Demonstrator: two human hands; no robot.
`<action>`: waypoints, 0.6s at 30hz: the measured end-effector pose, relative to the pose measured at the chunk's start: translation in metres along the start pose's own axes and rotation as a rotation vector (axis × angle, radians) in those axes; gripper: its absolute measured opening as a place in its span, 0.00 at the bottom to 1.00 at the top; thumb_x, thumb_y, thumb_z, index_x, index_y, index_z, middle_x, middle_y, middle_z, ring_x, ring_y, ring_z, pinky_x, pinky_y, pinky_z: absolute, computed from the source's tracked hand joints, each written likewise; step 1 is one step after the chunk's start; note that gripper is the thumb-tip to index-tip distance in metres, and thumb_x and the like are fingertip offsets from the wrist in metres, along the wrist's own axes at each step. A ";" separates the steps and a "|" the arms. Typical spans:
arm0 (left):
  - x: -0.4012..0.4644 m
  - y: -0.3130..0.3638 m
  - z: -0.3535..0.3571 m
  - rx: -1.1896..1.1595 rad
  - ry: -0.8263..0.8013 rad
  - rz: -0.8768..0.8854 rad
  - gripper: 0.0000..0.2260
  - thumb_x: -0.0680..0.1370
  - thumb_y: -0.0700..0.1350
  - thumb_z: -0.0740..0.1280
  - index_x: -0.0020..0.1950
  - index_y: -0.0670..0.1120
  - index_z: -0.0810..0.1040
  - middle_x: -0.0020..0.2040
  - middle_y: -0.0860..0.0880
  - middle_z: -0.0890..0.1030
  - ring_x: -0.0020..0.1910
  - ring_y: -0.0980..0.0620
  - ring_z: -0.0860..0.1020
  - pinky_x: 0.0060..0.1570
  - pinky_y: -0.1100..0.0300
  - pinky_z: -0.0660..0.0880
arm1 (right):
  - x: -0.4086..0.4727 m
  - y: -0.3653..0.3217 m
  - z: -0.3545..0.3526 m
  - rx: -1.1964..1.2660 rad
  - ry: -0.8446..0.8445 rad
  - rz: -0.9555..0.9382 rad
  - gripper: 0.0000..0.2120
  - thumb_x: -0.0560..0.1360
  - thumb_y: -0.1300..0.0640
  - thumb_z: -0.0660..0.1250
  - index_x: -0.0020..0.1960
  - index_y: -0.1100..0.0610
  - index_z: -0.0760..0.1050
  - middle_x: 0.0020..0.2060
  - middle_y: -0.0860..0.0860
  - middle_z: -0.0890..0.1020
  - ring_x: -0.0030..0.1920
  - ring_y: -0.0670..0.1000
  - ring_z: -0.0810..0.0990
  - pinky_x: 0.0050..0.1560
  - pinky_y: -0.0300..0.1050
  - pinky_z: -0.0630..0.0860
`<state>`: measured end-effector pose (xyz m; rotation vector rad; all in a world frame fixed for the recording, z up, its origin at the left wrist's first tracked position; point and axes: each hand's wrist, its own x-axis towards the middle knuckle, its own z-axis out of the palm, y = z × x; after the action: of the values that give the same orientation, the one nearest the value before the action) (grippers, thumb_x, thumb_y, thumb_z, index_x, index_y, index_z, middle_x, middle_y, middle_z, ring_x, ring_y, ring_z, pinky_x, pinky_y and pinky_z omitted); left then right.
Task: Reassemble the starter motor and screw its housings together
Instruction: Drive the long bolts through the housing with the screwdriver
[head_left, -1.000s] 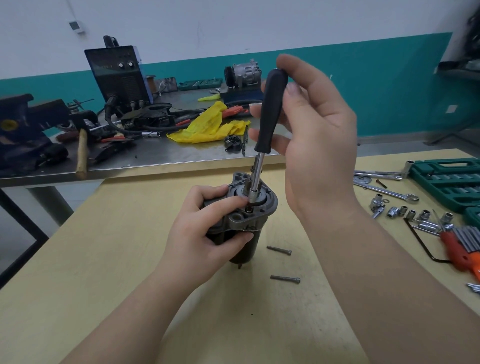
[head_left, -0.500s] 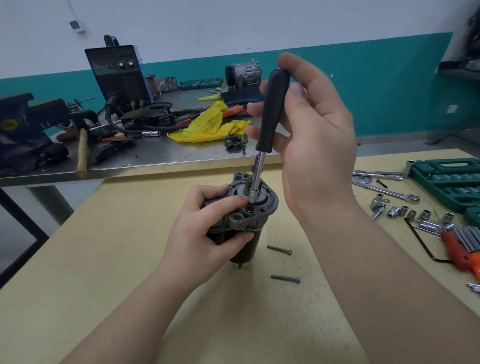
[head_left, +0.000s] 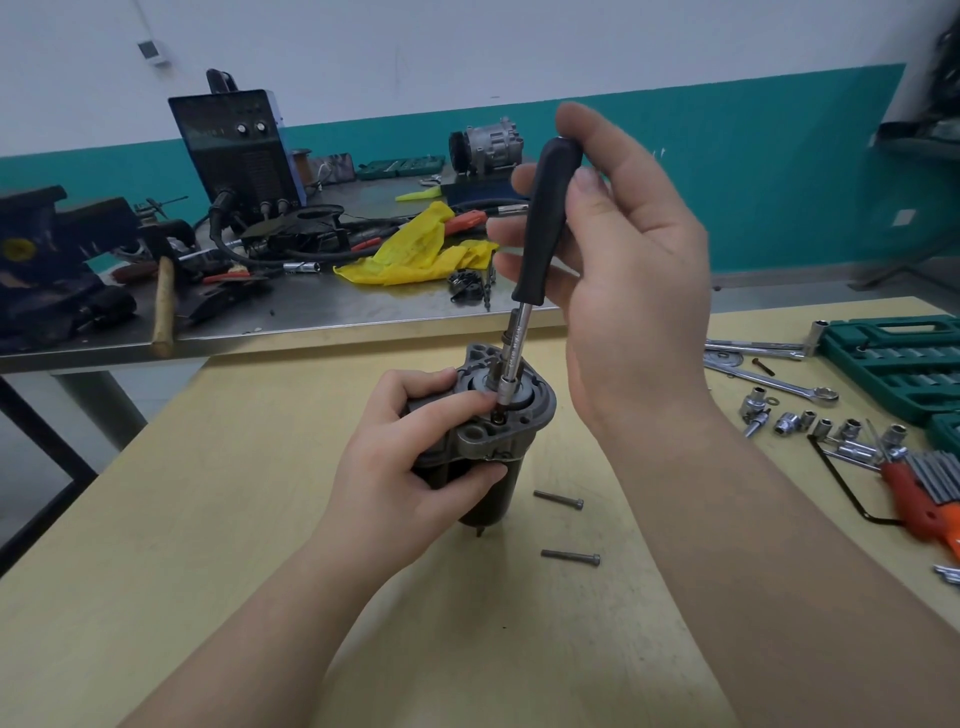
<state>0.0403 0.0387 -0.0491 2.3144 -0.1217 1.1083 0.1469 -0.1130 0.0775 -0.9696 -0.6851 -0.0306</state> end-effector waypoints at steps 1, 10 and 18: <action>0.000 0.000 0.000 -0.004 0.001 0.003 0.26 0.71 0.53 0.79 0.68 0.65 0.81 0.68 0.60 0.73 0.75 0.53 0.74 0.70 0.66 0.71 | 0.000 -0.001 0.001 -0.019 -0.007 -0.011 0.15 0.88 0.60 0.60 0.70 0.52 0.79 0.54 0.56 0.86 0.49 0.62 0.87 0.50 0.63 0.87; 0.000 0.000 0.000 -0.006 0.000 0.003 0.25 0.71 0.53 0.79 0.68 0.64 0.81 0.68 0.60 0.72 0.75 0.52 0.74 0.70 0.67 0.71 | -0.001 0.000 0.002 0.001 -0.002 -0.035 0.12 0.86 0.58 0.65 0.66 0.50 0.82 0.53 0.50 0.86 0.55 0.65 0.85 0.55 0.68 0.84; 0.000 -0.001 0.000 -0.021 -0.002 0.002 0.27 0.71 0.53 0.80 0.69 0.68 0.79 0.68 0.60 0.73 0.74 0.49 0.74 0.70 0.65 0.72 | -0.002 -0.002 0.004 -0.091 -0.027 -0.105 0.12 0.85 0.61 0.67 0.65 0.48 0.79 0.44 0.44 0.83 0.42 0.59 0.84 0.43 0.67 0.85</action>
<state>0.0407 0.0393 -0.0501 2.2972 -0.1352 1.1006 0.1424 -0.1115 0.0788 -1.0218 -0.7639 -0.1422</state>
